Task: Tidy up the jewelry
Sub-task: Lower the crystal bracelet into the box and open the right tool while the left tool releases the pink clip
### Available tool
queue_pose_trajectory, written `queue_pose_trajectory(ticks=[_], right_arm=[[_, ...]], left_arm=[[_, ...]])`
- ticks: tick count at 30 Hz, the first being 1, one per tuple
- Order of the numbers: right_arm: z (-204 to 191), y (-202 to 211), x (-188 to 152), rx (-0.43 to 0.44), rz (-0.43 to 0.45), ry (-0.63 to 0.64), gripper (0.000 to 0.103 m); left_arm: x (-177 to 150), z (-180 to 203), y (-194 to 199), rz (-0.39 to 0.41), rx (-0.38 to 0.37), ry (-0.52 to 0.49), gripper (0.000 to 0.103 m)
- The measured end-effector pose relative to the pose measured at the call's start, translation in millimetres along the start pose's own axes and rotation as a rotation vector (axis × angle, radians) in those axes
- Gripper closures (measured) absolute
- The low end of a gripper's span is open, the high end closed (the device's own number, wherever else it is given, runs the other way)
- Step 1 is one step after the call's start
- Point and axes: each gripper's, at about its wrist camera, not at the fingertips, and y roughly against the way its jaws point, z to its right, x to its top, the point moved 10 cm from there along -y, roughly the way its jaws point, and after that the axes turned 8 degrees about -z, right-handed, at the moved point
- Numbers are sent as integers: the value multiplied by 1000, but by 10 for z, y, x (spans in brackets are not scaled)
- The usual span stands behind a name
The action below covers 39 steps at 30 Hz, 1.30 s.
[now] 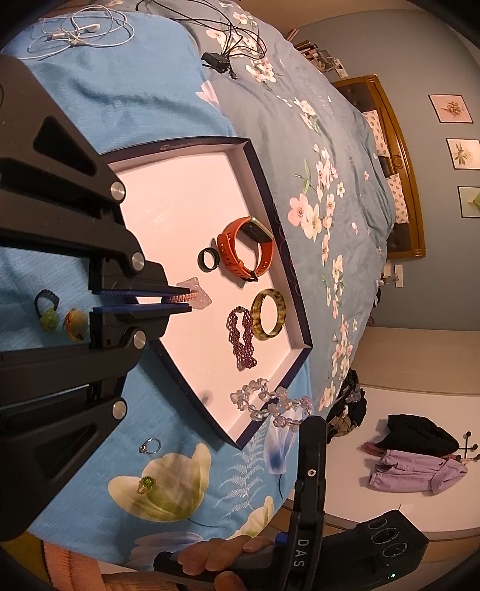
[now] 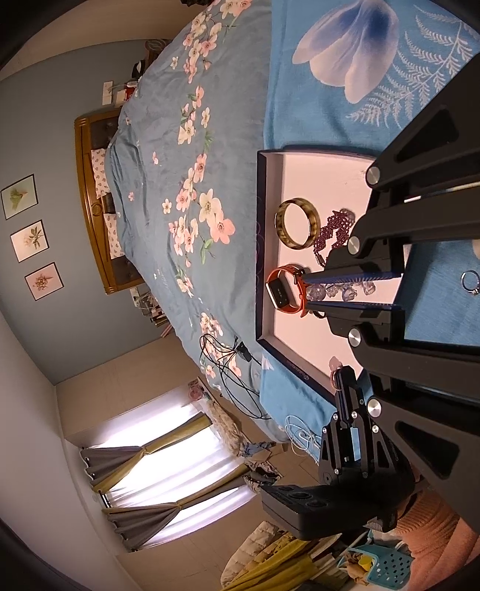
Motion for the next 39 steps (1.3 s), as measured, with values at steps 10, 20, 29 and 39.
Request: queue_pose_trajectory(ticks=[10, 20, 29, 39], right_arm=[[51, -228, 47, 0, -26, -16, 95], [23, -411, 122, 2, -43, -9, 95], [102, -586, 170, 19, -62, -37, 95], [391, -679, 66, -38, -96, -80, 95]], left_arm=[[35, -70, -133, -22, 1, 11, 99], [82, -119, -284, -46, 1, 15, 100], [115, -172, -400, -68, 7, 10, 100], [74, -160, -612, -118, -10, -6, 99]])
